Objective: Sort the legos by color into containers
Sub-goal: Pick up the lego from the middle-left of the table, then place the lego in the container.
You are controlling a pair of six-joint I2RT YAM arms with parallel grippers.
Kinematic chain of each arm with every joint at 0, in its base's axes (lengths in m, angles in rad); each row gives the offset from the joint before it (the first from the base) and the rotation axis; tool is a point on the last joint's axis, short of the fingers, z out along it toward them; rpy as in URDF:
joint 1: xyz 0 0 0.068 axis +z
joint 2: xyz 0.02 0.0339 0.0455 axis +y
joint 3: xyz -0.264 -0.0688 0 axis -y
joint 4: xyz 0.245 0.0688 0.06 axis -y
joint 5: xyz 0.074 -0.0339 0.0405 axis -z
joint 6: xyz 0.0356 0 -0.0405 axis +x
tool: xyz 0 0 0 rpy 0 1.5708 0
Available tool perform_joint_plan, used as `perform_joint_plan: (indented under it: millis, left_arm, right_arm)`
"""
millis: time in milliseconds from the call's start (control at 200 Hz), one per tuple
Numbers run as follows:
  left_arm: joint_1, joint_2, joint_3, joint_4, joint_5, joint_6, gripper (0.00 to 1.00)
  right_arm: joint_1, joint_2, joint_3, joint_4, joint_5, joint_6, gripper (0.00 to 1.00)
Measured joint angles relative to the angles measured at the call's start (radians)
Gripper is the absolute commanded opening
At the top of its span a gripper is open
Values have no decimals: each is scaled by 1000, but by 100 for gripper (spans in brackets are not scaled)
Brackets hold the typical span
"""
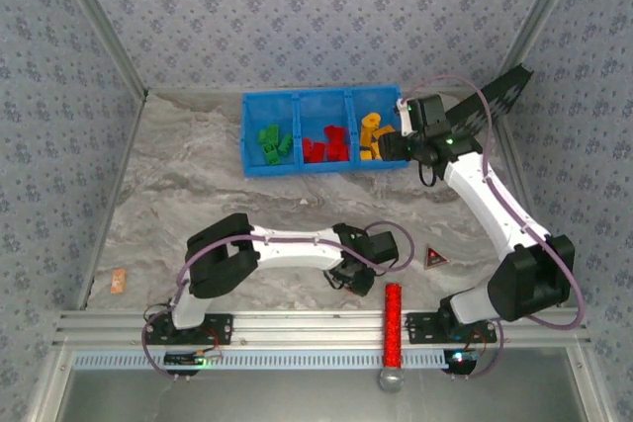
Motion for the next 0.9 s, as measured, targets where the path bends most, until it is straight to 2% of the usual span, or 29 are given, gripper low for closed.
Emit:
perform_joint_plan:
  millis: [195, 340, 480, 655, 685, 700, 715, 725, 900]
  left_arm:
    - [24, -17, -22, 17, 7, -11, 16]
    - [80, -29, -13, -35, -46, 4, 16]
    - [199, -61, 105, -125, -126, 75, 16]
    - [393, -108, 354, -145, -230, 197, 16]
    - [420, -110, 388, -145, -246, 214, 15]
    - [431, -110, 403, -145, -253, 222, 15]
    - [448, -110, 421, -143, -262, 231, 15]
    - [454, -110, 427, -143, -264, 235, 15]
    - [550, -80, 533, -136, -297, 301, 14]
  right_arm:
    - [-25, -10, -43, 21, -37, 7, 73]
    - [-35, -23, -72, 24, -63, 17, 73]
    - [-35, -74, -142, 38, -90, 31, 75]
    - [-40, -151, -243, 50, -194, 31, 76]
    - [-40, -158, -253, 50, -210, 31, 80]
    - [-40, -161, -259, 51, -218, 31, 86]
    - [-40, -165, -265, 51, -224, 35, 98]
    - [-39, -167, -268, 52, -229, 29, 100]
    - [-31, -240, -354, 84, -272, 63, 100]
